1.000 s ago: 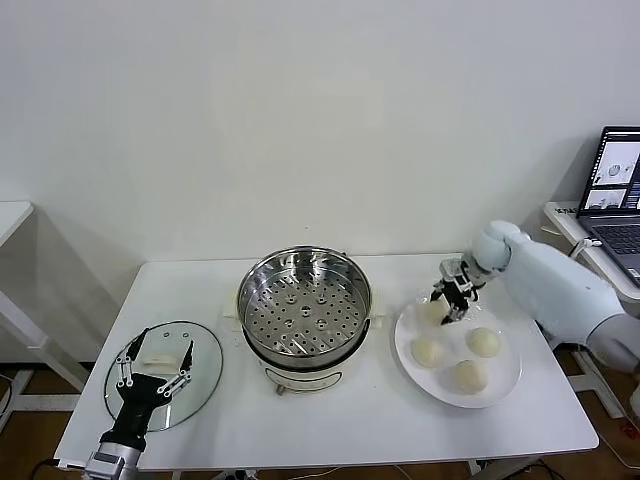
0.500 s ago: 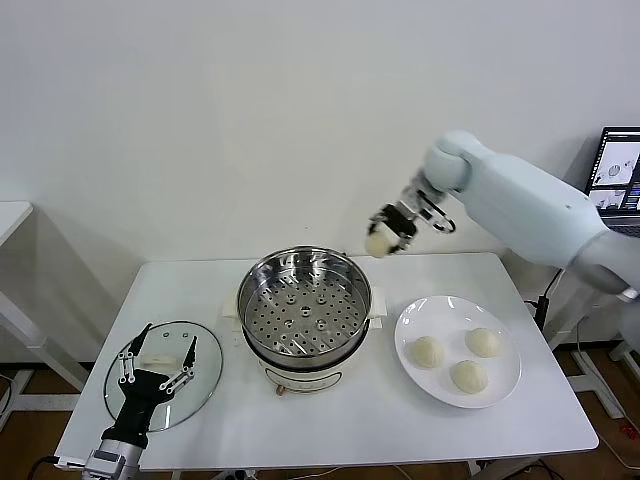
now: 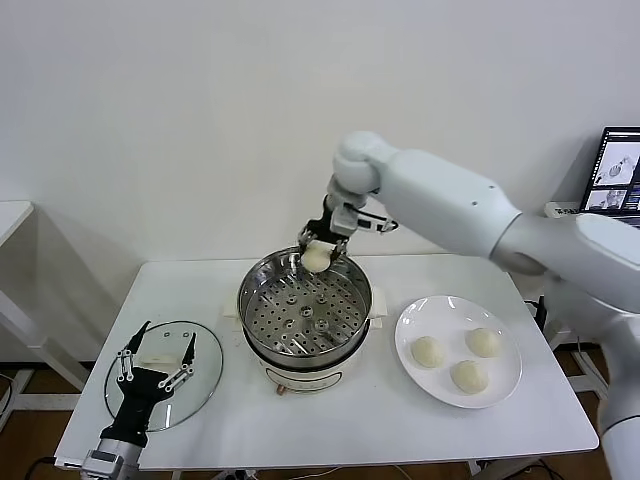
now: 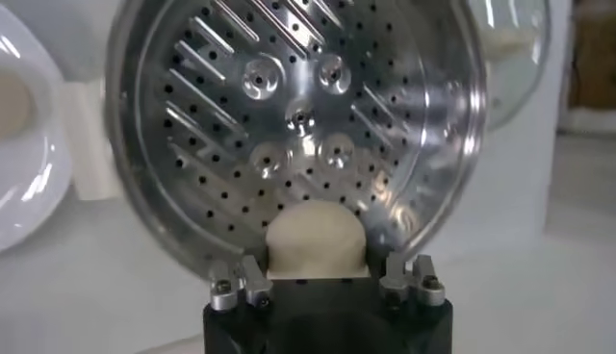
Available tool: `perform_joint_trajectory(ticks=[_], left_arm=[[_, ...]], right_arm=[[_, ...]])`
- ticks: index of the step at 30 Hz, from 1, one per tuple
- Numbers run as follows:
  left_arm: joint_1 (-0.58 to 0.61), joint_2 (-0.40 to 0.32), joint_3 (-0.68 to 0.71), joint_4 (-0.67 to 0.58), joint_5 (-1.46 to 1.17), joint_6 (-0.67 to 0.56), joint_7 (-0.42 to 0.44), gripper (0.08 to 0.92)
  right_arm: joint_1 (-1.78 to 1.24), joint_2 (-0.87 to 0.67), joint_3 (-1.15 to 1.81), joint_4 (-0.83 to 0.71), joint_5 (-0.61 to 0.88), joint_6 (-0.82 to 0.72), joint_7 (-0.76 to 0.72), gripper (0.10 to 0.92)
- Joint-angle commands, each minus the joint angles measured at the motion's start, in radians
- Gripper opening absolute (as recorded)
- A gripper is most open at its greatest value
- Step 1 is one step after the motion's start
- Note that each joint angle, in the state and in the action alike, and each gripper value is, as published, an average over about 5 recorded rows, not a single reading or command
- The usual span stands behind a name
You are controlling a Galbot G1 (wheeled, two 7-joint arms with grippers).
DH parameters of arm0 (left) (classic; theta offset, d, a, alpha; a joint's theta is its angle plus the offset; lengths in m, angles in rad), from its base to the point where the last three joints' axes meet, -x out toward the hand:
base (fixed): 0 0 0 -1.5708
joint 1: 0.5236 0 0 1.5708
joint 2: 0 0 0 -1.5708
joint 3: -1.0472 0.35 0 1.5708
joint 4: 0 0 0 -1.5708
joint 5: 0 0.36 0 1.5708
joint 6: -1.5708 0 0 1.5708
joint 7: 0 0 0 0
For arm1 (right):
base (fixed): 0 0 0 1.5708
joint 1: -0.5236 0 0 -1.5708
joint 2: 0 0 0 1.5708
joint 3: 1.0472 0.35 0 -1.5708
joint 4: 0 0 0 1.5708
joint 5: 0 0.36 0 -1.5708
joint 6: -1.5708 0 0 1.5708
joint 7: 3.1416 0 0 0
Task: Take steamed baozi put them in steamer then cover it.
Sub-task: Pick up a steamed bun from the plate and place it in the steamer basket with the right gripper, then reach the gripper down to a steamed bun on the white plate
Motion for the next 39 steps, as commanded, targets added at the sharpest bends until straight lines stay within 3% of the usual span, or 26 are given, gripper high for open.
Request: perform_joint_trajectory(ticks=[1, 13, 20, 25, 30, 35, 39], left_arm=[[0.002, 0.002, -0.006, -0.001, -0.019, -0.007, 0.0, 0.823], [0.003, 0.0, -0.013, -0.002, -0.02, -0.008, -0.002, 0.823], [0.004, -0.002, -0.015, -0.004, -0.02, -0.008, -0.003, 0.823], [0.004, -0.001, -0.018, -0.007, -0.02, -0.005, -0.004, 0.823], [-0.001, 0.002, -0.016, -0.009, -0.02, 0.0, -0.005, 0.823], [-0.004, 0.002, -0.009, -0.008, -0.019, 0.0, -0.006, 0.823], [-0.006, 0.003, -0.004, -0.008, -0.019, 0.001, -0.006, 0.823]], right_arm=[[-0.076, 0.098, 0.03, -0.094, -0.158, 0.089, 0.013, 0.685], [-0.124, 0.117, 0.034, -0.126, -0.179, 0.087, 0.009, 0.697], [-0.104, 0.086, 0.039, -0.086, -0.121, 0.053, -0.006, 0.792], [-0.007, -0.033, 0.028, 0.044, 0.119, -0.105, -0.111, 0.821], [0.182, -0.238, -0.076, 0.146, 0.462, -0.438, -0.187, 0.823], [0.334, -0.436, -0.303, 0.18, 0.789, -0.749, -0.137, 0.823], [0.347, -0.561, -0.436, 0.197, 0.925, -0.858, -0.107, 0.823]])
